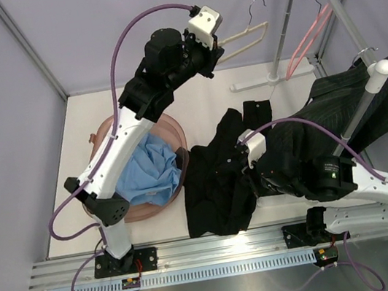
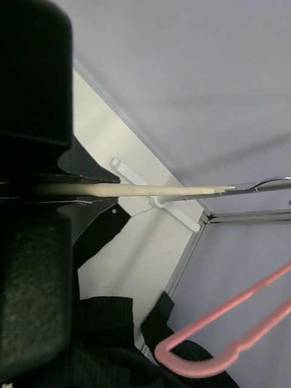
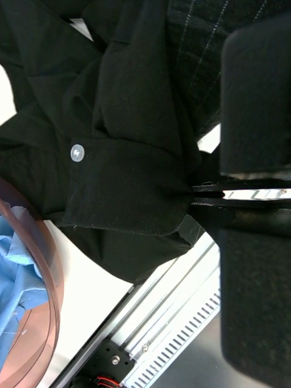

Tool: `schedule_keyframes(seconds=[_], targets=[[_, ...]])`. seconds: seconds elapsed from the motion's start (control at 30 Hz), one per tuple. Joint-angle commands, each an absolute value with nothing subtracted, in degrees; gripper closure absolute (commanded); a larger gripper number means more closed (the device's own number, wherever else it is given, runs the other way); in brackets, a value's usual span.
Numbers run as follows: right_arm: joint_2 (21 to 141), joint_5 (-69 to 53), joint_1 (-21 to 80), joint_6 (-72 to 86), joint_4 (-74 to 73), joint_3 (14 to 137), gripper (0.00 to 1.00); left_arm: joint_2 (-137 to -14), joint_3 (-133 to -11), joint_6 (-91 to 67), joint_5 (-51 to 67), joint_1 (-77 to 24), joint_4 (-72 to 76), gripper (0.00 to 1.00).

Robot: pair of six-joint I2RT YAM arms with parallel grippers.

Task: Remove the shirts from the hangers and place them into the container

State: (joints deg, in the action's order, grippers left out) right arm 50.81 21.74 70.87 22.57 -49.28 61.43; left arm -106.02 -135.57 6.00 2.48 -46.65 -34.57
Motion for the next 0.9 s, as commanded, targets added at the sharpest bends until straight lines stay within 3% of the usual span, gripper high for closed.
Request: schedule_keyframes(seconds=[0.0,0.3,0.87], targets=[[50.10,22.24,71.37,26.10,-47.46,60.56,1.00,-104.50,-131.85,4.31,9.84,-45.44,-16.99,1.00],[51.59,23.47,71.54,28.12,-44.91,58.28,1.00,-115.74,-137.98,-2.63,21.79,-44.82,2.80,1.00],[53.70,26.10,72.86,30.50,-43.86,58.80,1.00,-124.71,-142.20,-8.96,20.31,-44.82,15.64,1.00]])
